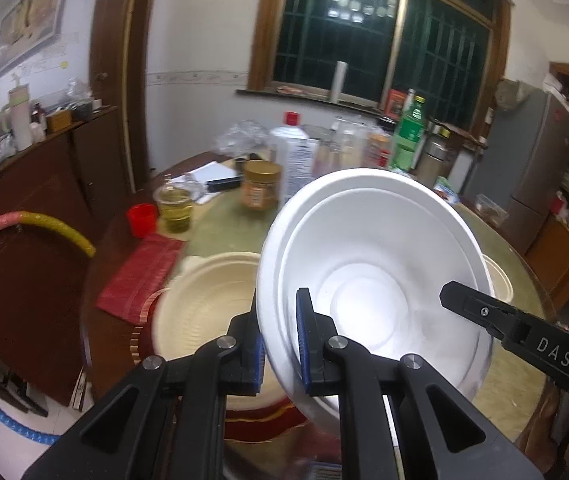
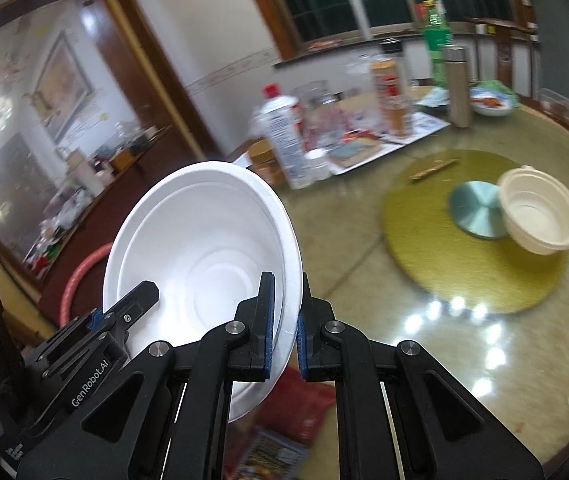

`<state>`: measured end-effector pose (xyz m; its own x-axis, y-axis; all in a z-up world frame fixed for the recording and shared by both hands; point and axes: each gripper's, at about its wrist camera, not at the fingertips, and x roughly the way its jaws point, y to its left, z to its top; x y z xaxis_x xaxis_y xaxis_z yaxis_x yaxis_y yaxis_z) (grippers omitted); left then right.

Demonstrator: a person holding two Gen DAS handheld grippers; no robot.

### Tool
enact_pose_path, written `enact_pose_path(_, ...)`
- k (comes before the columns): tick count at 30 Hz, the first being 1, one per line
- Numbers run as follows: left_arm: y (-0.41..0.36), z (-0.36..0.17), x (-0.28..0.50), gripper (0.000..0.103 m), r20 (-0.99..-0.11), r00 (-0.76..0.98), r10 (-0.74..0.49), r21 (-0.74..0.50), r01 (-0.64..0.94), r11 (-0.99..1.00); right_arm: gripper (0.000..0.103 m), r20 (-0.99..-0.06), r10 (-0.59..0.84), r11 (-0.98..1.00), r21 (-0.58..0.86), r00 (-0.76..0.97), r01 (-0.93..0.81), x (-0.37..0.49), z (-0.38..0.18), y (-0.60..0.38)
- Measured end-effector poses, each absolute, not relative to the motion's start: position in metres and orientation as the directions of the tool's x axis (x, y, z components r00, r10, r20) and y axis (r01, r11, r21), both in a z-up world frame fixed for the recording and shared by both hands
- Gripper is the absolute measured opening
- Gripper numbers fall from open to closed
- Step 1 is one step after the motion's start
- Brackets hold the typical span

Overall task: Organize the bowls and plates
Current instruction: 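Lower the white foam plate onto the red plate stack with both tools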

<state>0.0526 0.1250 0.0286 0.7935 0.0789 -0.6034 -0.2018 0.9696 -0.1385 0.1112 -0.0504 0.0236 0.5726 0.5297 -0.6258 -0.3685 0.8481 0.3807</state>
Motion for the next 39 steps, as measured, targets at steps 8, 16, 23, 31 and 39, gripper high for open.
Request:
enact_pose_path(8,0.161,0.018,0.049,0.012,-0.630,0.762,0.151,-0.135,-0.298,0.945,0.009,-0.640,0.590,0.802,0.400,0.491,-0.443,0.120,0.014,-0.003)
enact_pose_path(16,0.172,-0.002,0.057,0.012,-0.674,0.721,0.164,-0.129,-0.334,0.934,0.009,-0.678,0.585,0.801,0.396,0.445,-0.450,0.124,0.000,0.019)
enact_pose_path(23,0.178,-0.014,0.060,0.012,-0.699,0.698,0.157,-0.133,-0.342,0.930,0.009,-0.709,0.558,0.816,0.375,0.431,-0.440,0.128,-0.008,0.028)
enact_pose_path(31,0.187,-0.023,0.061,0.012,-0.713,0.685,0.150,-0.140,-0.348,0.927,0.009,-0.734,0.533,0.828,0.350,0.421,-0.438,0.131,-0.015,0.037)
enact_pose_path(39,0.190,-0.031,0.065,0.013,-0.729,0.669,0.146,-0.138,-0.352,0.926,0.009,-0.753,0.516,0.835,0.336,0.409,-0.435,0.134,-0.021,0.044)
